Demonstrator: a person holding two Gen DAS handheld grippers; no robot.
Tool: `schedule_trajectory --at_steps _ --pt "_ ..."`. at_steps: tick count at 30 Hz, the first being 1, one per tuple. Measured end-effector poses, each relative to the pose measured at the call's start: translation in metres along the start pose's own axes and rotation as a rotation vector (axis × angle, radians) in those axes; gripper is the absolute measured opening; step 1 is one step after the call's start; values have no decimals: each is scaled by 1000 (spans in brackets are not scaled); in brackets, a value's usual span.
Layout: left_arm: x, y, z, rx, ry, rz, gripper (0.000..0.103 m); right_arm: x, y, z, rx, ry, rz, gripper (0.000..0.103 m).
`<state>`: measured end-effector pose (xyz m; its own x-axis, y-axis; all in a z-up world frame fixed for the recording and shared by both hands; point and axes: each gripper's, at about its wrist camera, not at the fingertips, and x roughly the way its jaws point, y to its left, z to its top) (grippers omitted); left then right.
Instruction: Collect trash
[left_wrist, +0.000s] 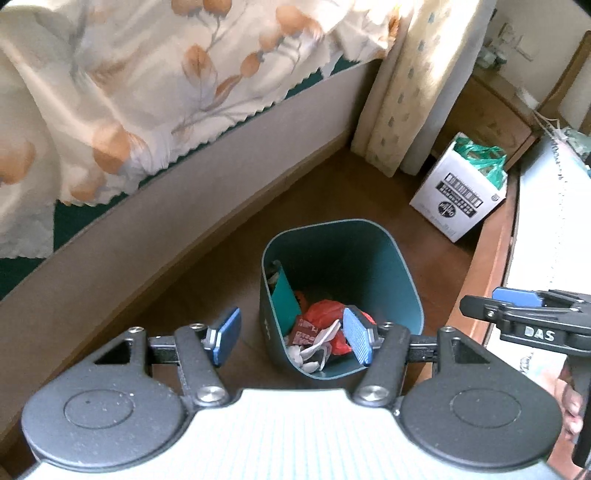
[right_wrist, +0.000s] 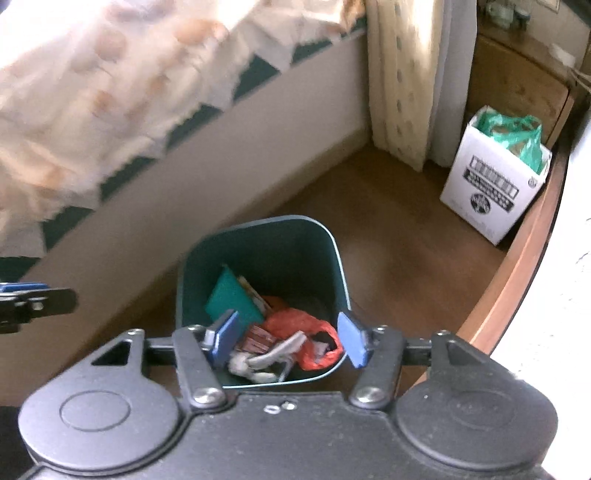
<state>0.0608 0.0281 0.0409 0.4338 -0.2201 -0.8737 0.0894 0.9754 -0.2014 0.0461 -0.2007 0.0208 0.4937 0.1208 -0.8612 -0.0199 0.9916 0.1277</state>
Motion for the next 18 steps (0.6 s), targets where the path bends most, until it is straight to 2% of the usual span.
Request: schedule_trajectory --at_steps 4,6,8,11,14,18 --pt "-24 -7 -9 19 -35 -5 61 -33 7 -12 -10 -52 21 64" --pt "-36 -9 -13 29 -56 -14 68 -48 11 -19 -27 -83 21 68" --pt "-48 -13 -19 32 -78 -32 70 -59 15 -26 -44 -105 31 70" --pt "-65 -16 -27 34 -105 -55 71 -76 22 -37 -69 -143 39 78" --pt "-80 -18 -34 41 -135 -83 82 -94 29 -47 -86 -183 60 87" --pt "-100 -23 -44 71 -181 -94 82 -113 38 -58 -113 -235 64 99"
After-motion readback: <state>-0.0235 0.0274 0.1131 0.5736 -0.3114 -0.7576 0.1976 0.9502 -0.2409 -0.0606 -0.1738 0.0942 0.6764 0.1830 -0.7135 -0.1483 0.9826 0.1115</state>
